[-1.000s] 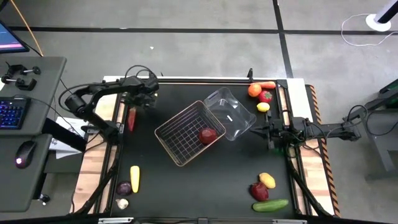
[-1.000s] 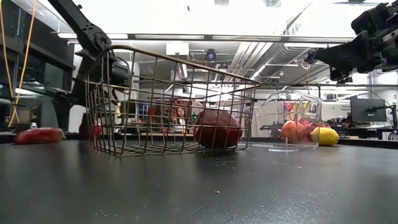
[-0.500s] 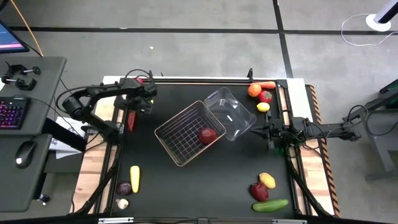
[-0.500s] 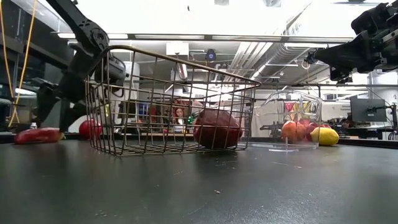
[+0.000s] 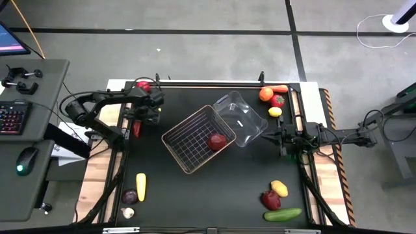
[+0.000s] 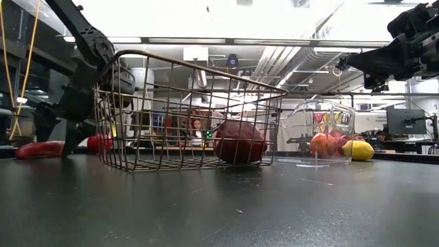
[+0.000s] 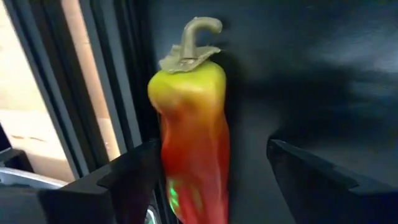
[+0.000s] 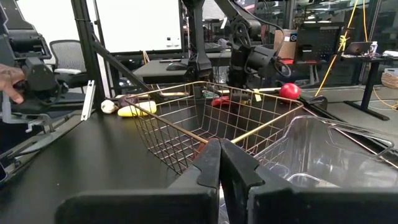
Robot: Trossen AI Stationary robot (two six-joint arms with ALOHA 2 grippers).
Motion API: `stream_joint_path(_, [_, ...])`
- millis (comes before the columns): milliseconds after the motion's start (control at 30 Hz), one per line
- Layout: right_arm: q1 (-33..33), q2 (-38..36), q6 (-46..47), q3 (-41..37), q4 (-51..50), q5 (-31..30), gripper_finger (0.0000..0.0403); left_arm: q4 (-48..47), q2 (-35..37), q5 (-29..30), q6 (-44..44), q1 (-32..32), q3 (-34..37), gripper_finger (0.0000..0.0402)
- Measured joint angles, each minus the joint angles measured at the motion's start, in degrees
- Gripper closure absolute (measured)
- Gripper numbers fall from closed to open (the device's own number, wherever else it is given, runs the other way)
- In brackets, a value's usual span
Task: Sort produce into baskets
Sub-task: Put the chili pepper into the transparent bin
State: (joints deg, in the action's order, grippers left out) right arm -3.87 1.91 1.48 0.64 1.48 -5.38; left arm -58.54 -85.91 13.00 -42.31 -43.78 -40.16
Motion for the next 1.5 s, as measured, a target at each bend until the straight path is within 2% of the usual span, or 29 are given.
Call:
stream_joint_path(133, [-0.01,0.00,-0.01,0.00,0.00,0.01,0.0402,1.11,0.00,-0.77,0.55,0.03,0.04,0.0164])
stream_joint_path(300, [-0.01,-0.01,0.00,0.00,0.00,0.01,0.0402,2.31,0.00,-1.60,2.53,0.05,-0.02,0.0288])
stream_joint_path(367, [-0.01,0.00,-0.02,0.01,0.00,-0.01,0.0402,2.46,0.38,-2.12,4.39,0.00,-0.35,0.0319])
stream_joint_path(500, [0.00,0.00,-0.01,0.00,0.00,0.00,0.0402,3.84,4.34,-1.36,8.17,0.07,-3.73,0.0319])
stream_joint_path(633, [-0.01,0.00,0.00,-0.01,0.00,-0.01,0.0402,5.48,10.91,1.72,8.07,-0.95,-9.92,0.0319])
stream_joint_path(767, [0.00,-0.02,-0.01,0.00,0.00,0.01,0.0402,19.71,16.94,-2.21,6.15,-0.33,-15.15,0.0319])
stream_joint_path(900, [0.01,0.00,0.00,0.01,0.00,0.01,0.0402,40.51,18.36,-4.95,1.03,5.89,-16.62,0.0319])
stream_joint_path(1000, [0.00,-0.02,-0.01,-0.01,0.00,0.01,0.0402,51.07,14.92,-4.66,-0.50,13.37,-17.67,0.0319])
stream_joint_path(1133, [-0.01,-0.01,-0.01,0.01,0.00,0.01,0.0402,58.03,6.24,-2.82,0.72,22.81,-20.61,0.0319])
stream_joint_path(1333, [-0.01,0.00,-0.02,0.01,0.00,-0.01,0.0402,65.86,-7.76,-2.48,8.05,29.77,-29.60,0.0315])
stream_joint_path(1500, [0.00,-0.02,0.00,-0.01,0.00,-0.01,0.0402,66.14,-16.68,-2.55,13.08,31.27,-37.53,0.0242])
